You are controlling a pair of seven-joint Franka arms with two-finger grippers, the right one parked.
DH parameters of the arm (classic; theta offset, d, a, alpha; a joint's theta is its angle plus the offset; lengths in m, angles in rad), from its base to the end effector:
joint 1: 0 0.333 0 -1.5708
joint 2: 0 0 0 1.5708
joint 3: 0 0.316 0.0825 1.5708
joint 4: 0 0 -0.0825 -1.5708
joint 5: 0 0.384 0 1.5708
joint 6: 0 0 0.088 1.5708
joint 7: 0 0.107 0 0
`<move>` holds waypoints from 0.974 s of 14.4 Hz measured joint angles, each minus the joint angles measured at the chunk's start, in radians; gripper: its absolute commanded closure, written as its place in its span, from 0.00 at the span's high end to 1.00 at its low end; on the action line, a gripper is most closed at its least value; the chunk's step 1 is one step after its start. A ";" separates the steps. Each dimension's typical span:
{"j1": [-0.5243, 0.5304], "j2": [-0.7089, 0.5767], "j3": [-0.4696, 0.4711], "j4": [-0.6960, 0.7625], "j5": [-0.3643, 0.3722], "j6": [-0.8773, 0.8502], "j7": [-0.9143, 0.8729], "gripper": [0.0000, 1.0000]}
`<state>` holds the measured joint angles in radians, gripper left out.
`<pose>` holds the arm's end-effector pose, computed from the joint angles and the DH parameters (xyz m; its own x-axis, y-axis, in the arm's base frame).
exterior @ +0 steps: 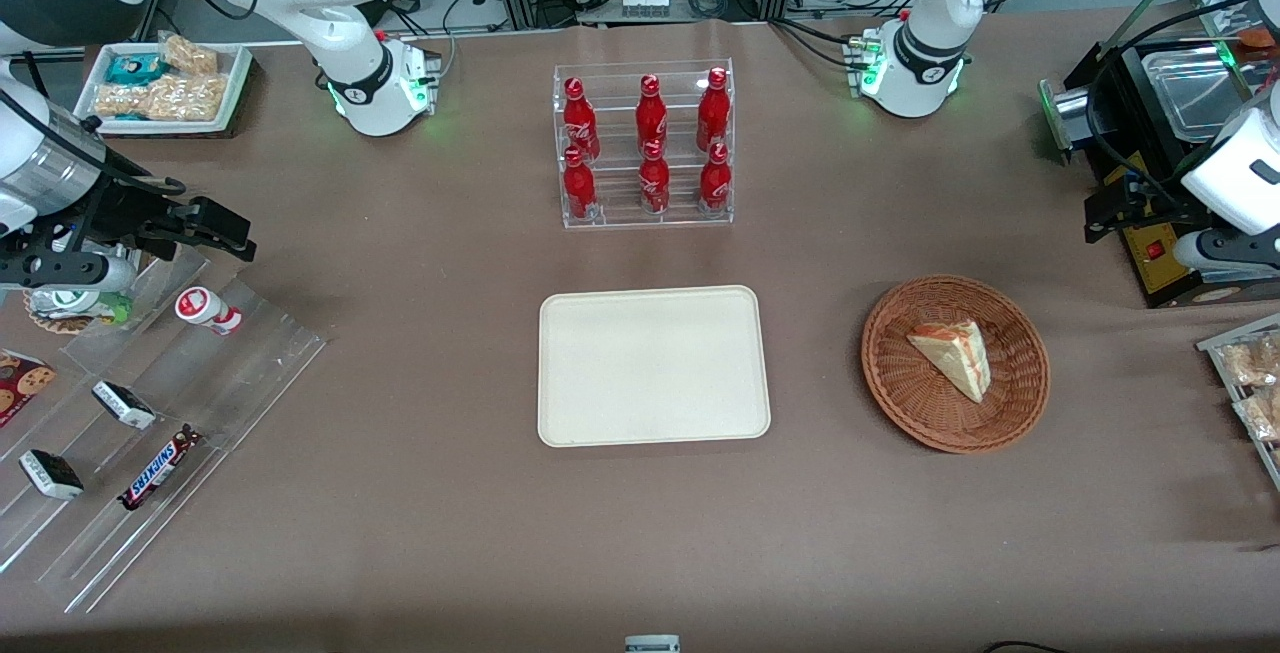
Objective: Place sandwich from basket to tray
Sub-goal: 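Move the left gripper over the sandwich in the wicker basket and lower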
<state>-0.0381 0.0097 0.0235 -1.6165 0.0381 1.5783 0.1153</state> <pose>0.5563 -0.0041 0.5983 0.9902 -0.1297 -0.0520 -0.1315 -0.9908 -0.0325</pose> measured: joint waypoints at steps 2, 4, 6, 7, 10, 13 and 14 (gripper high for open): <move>0.000 0.000 0.000 0.000 0.000 -0.001 0.000 1.00; 0.000 0.001 0.000 -0.001 0.000 -0.002 0.000 1.00; 0.000 0.003 0.000 -0.001 0.000 -0.004 -0.001 1.00; 0.000 0.003 0.000 -0.002 0.000 -0.007 -0.005 1.00; 0.000 0.006 0.000 -0.002 0.000 -0.017 -0.013 1.00; 0.000 0.008 -0.002 -0.002 0.000 -0.019 -0.013 1.00; 0.000 0.009 -0.002 -0.005 0.000 -0.019 -0.013 1.00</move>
<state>-0.0382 0.0190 0.0217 -1.6216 0.0384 1.5589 0.1020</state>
